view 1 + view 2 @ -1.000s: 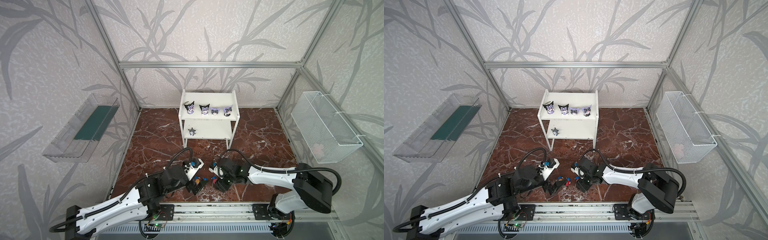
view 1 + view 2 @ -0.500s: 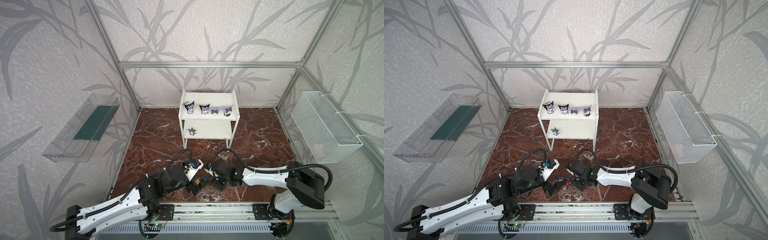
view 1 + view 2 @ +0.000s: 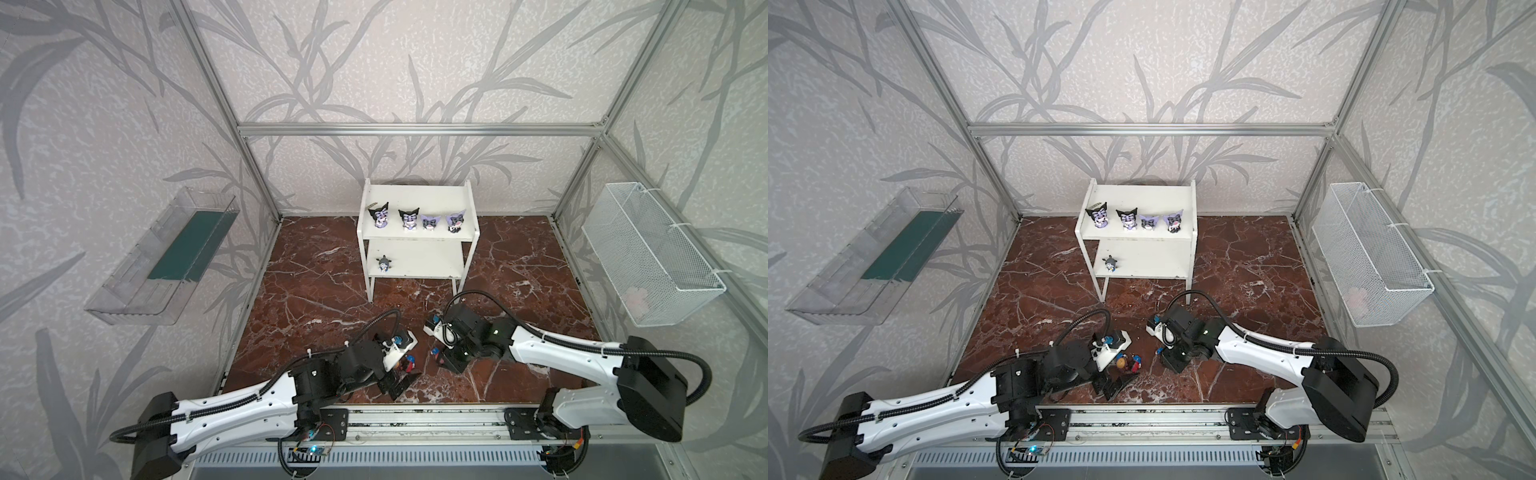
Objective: Place and organize the plastic toys onto the shelf
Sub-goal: 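Close the right gripper on the pink duck while the left gripper swings toward it, then lift the pink Doraemon figure with the right gripper while the left gripper draws back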
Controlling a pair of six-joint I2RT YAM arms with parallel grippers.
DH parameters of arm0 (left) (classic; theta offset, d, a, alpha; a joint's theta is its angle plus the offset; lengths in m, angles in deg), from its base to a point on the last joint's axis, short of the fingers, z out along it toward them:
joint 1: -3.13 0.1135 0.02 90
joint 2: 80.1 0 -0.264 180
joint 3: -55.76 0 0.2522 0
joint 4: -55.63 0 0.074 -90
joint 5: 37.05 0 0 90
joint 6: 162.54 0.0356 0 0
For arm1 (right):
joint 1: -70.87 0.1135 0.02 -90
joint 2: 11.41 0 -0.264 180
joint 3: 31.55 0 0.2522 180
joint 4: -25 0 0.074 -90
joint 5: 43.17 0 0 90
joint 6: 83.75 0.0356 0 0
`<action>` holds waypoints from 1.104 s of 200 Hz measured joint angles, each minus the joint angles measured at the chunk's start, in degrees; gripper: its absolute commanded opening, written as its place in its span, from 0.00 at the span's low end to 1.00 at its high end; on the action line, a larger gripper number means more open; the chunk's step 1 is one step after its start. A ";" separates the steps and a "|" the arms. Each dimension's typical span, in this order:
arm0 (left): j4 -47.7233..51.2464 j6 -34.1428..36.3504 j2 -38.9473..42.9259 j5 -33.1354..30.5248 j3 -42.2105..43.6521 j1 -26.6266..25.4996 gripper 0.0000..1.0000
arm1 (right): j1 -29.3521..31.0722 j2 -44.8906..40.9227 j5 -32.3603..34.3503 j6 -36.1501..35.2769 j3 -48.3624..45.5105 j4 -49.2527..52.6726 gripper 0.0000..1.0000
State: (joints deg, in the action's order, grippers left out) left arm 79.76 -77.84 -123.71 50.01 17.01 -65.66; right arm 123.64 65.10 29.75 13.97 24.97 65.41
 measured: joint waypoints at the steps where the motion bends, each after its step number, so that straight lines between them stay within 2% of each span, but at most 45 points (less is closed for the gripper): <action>1: -0.07 0.07 -0.09 -0.04 0.04 -0.20 1.00 | -0.04 -0.04 -0.24 -0.07 0.13 0.39 0.23; 30: -3.19 5.20 -2.16 -2.36 1.44 -4.35 1.00 | -0.61 -1.44 -7.08 -0.50 3.58 8.17 0.23; 78: -11.93 17.86 -4.76 -4.24 6.14 -11.10 0.98 | -2.16 -3.48 -18.91 -1.27 4.46 16.04 0.23; 139: -21.62 27.04 -8.37 -4.24 6.69 -14.53 0.82 | -3.45 0.50 -30.08 -3.10 5.81 18.58 0.22; 152: -22.99 27.98 -9.64 -3.61 6.67 -14.58 0.73 | -3.45 1.18 -31.21 -3.26 6.10 18.62 0.22; 163: -24.00 28.83 -11.15 -3.15 6.62 -14.62 0.56 | -3.45 1.40 -31.95 -3.32 6.23 18.60 0.21; 169: -24.46 28.76 -11.96 -2.93 6.60 -14.67 0.52 | -3.45 1.40 -32.30 -3.32 6.25 18.62 0.21; 221: -28.06 29.55 -15.56 -2.12 6.60 -14.78 0.54 | -3.43 1.40 -33.16 -3.45 6.25 19.45 0.20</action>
State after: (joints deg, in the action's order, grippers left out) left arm 51.70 -48.29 -139.28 47.89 23.61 -80.44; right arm 120.21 66.50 -3.41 10.52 31.22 84.87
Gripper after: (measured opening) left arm 0.523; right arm 0.320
